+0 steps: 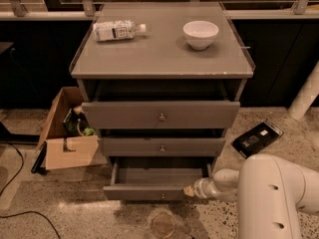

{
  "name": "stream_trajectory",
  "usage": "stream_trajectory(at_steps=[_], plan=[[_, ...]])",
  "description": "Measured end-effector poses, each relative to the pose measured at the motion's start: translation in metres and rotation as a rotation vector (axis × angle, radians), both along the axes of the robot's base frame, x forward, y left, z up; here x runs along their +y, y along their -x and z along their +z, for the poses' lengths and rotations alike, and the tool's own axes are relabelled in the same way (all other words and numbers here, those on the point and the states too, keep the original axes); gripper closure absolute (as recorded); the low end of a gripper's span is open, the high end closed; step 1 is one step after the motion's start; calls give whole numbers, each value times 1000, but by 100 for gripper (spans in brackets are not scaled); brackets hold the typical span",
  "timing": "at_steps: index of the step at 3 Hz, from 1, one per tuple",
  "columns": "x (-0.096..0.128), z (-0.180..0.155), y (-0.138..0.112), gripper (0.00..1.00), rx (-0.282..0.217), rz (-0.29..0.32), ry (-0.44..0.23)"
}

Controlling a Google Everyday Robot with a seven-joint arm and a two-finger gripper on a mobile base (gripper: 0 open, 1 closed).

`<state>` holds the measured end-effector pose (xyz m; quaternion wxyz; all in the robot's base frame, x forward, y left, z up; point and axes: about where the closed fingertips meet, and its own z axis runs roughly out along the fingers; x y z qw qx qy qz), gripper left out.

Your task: Close bottom drawer

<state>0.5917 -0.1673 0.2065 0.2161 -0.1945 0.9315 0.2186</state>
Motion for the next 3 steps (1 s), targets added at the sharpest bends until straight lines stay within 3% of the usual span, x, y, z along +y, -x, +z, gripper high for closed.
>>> stream_trajectory(at_steps=[1, 3], plan=[[0, 2, 6, 100, -14, -10, -5], [-10, -12, 6, 100, 17, -53, -17]])
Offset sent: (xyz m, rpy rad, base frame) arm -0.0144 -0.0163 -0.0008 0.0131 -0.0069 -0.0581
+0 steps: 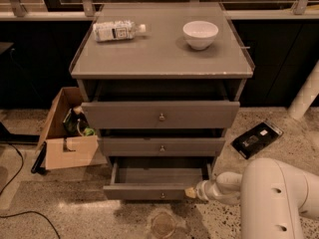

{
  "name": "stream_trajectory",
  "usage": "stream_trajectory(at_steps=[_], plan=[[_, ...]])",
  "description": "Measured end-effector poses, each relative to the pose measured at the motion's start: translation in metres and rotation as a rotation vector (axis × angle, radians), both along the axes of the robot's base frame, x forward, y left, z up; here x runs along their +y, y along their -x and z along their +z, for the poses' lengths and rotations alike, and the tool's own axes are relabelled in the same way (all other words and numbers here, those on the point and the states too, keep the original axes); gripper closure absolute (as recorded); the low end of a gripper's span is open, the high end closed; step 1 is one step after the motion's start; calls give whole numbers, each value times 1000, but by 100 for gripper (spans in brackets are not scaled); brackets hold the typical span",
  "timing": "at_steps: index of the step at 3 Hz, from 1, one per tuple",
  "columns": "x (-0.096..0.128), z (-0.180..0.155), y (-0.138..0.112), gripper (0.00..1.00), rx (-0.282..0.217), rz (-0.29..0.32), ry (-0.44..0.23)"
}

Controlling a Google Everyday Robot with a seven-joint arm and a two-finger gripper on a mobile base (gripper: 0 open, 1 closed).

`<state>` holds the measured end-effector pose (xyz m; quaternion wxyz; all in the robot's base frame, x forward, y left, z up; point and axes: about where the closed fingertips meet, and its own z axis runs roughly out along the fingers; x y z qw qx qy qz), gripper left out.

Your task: Close bottom drawer

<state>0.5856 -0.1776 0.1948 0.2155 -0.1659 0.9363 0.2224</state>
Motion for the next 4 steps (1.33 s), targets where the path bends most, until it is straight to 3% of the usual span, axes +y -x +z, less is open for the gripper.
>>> stream_trajectory(at_steps=[4], plan=[[1, -1, -19, 100, 2, -20, 9]])
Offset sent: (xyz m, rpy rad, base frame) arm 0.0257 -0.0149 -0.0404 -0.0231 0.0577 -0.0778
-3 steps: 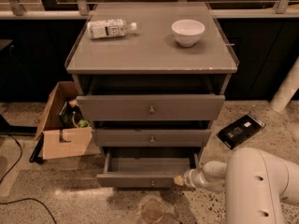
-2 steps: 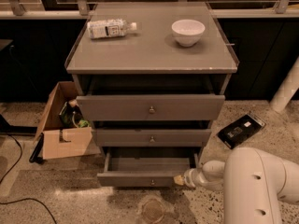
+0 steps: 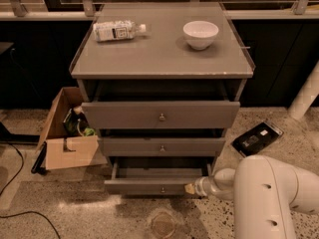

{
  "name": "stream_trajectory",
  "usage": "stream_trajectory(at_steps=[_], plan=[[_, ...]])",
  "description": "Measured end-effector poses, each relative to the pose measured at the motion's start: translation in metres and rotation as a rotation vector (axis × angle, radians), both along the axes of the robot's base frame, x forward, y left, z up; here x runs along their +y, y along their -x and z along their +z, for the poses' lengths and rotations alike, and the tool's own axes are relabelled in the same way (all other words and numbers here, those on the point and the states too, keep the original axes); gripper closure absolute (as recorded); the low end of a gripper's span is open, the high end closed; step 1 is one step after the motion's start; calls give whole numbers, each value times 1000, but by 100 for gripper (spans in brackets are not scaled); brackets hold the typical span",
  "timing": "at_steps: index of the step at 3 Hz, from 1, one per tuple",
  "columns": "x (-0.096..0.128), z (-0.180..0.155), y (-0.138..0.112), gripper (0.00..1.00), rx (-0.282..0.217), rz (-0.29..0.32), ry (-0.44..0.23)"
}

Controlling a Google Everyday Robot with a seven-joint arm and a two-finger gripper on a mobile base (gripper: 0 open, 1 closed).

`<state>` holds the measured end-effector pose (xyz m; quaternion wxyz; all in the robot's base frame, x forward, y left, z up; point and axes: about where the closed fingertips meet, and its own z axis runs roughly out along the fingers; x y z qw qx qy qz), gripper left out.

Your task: Close bottom drawer

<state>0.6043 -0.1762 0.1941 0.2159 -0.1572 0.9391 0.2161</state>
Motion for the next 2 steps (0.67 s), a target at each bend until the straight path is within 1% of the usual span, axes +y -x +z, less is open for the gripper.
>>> stream_trajectory(at_steps=[1, 2], plan=[[5, 6, -22, 100, -19, -5, 9], [18, 25, -76, 100, -69, -19, 34]])
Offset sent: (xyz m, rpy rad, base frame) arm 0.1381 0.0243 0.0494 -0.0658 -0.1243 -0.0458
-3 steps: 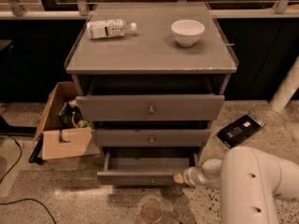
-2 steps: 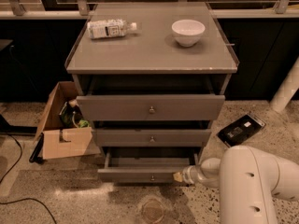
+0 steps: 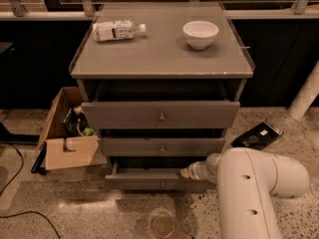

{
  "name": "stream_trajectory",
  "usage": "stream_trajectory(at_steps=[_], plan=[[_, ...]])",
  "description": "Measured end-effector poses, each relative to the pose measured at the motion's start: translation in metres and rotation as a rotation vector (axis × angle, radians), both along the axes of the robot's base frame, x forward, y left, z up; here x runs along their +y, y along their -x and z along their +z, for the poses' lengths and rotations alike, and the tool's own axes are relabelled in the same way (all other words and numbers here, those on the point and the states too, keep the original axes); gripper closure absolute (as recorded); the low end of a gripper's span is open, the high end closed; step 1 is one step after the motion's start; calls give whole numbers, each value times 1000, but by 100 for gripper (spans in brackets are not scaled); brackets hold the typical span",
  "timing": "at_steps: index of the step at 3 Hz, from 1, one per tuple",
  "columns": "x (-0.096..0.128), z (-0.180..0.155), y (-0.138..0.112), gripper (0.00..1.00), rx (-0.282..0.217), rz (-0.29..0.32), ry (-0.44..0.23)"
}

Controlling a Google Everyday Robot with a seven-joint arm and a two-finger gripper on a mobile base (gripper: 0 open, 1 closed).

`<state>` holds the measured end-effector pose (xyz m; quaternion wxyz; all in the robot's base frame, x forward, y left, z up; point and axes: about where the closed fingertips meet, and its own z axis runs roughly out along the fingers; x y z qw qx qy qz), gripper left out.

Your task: Close bottom drawer

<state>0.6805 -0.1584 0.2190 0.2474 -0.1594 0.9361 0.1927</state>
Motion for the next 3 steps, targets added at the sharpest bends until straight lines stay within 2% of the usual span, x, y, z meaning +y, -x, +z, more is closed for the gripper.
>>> stream_trajectory(at_steps=[1, 2, 3], plan=[[1, -1, 7, 100, -4, 11, 3], [-12, -4, 36, 100, -10, 1, -15], [-25, -8, 55, 100, -6, -29, -28]])
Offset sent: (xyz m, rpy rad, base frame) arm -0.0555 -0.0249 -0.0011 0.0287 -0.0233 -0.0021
